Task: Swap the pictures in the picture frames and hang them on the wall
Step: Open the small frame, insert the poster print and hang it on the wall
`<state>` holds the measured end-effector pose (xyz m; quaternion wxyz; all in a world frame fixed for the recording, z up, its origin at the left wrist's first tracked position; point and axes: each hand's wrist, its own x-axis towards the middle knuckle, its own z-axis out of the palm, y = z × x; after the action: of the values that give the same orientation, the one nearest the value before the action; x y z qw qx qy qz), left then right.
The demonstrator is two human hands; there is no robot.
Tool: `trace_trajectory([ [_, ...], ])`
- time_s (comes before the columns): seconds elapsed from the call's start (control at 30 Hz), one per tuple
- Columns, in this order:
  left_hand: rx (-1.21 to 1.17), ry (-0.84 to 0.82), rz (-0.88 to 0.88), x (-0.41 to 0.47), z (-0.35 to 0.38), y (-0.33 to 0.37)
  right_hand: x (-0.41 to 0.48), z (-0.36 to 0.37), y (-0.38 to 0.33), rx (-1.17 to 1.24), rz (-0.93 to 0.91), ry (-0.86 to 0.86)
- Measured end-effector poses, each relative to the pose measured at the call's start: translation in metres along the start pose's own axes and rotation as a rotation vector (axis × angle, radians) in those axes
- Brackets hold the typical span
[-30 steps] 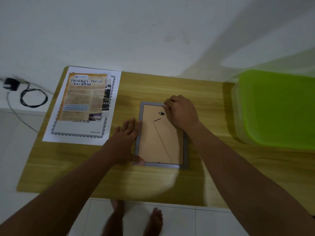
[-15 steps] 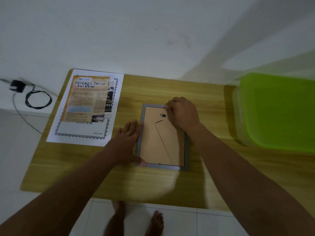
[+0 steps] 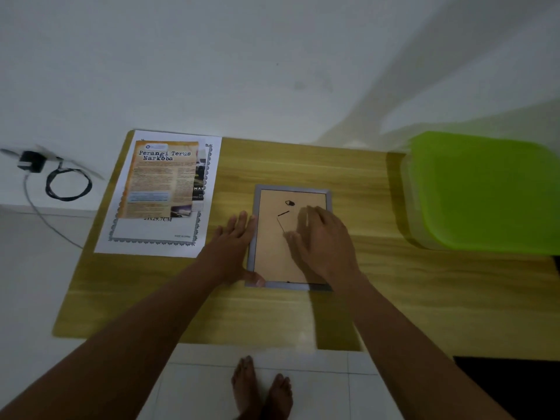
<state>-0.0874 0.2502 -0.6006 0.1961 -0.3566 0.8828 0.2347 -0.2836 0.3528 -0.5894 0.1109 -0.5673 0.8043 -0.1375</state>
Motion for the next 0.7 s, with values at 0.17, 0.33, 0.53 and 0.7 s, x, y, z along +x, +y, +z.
trace_trajectory([
  [0.17, -0.01, -0.024, 0.028, -0.003, -0.013, -0.002, -0.029, 0.012, -0.012, -0.03, 0.106, -0.14],
  [0.33, 0.027, -0.009, 0.042, -0.004, -0.01, -0.006, -0.026, 0.013, -0.018, 0.005, 0.101, -0.081],
  [0.53, 0.019, 0.014, 0.05, -0.004, -0.006, -0.011, -0.021, 0.012, -0.024, 0.134, 0.171, -0.079],
  [0.7, 0.014, 0.013, 0.044, -0.001, -0.006, -0.011, -0.021, 0.009, -0.022, 0.18, 0.185, -0.074],
])
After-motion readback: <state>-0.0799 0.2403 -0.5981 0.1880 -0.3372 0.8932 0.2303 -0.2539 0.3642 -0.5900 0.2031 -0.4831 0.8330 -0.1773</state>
